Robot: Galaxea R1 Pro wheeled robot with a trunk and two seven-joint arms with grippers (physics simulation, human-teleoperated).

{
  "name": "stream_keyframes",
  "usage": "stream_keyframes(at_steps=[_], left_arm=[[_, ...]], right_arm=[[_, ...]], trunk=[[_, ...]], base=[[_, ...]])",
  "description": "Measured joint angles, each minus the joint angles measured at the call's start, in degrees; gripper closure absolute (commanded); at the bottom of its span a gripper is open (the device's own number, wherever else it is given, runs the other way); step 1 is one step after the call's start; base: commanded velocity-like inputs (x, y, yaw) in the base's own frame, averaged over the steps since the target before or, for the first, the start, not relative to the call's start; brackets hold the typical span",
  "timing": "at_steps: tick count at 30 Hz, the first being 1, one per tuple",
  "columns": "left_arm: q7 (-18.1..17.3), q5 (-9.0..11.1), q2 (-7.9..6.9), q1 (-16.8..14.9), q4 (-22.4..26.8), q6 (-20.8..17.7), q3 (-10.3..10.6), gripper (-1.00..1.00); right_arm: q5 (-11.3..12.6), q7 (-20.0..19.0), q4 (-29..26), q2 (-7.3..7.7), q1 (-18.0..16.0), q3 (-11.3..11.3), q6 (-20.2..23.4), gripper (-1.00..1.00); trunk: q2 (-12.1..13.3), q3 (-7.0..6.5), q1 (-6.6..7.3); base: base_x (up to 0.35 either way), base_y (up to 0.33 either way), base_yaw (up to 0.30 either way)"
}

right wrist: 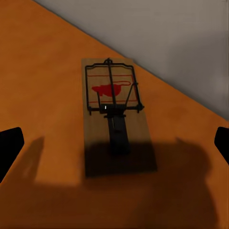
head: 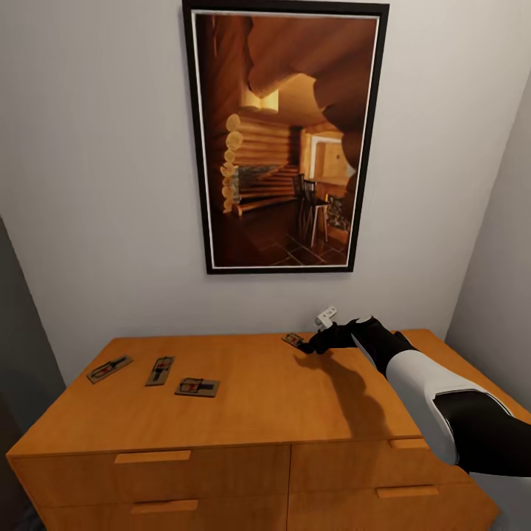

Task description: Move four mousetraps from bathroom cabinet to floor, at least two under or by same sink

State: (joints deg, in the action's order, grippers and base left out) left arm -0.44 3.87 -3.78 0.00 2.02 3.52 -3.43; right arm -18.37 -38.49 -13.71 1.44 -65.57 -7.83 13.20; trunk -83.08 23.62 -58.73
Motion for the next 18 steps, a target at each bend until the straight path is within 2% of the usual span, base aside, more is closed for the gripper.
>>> stream_keyframes(at_steps=[5,11,18], left_arm=[[0.00,0.00,0.00,0.00,0.00,0.00,0.00,-1.00],[0.00,0.00,0.00,0.00,0.00,0.00,0.00,-1.00],[0.00,0.00,0.00,0.00,0.00,0.00,0.00,-1.00]], right_arm=[[0.00,-0.30,0.00,0.11,0.00,0.00,-0.46,-1.00],[-0.06,-3.87,0.00,0.22,0.03,0.08,-0.61,-1.00],[-0.08,-4.84,0.00,0.23,0.02,0.09,-0.67,-1.00]], trunk=[[0.00,0.05,0.00],[0.00,0.07,0.00],[0.00,0.07,0.00]], base=[[0.000,0.000,0.000],[0.000,0.000,0.000],[0.000,0.000,0.000]])
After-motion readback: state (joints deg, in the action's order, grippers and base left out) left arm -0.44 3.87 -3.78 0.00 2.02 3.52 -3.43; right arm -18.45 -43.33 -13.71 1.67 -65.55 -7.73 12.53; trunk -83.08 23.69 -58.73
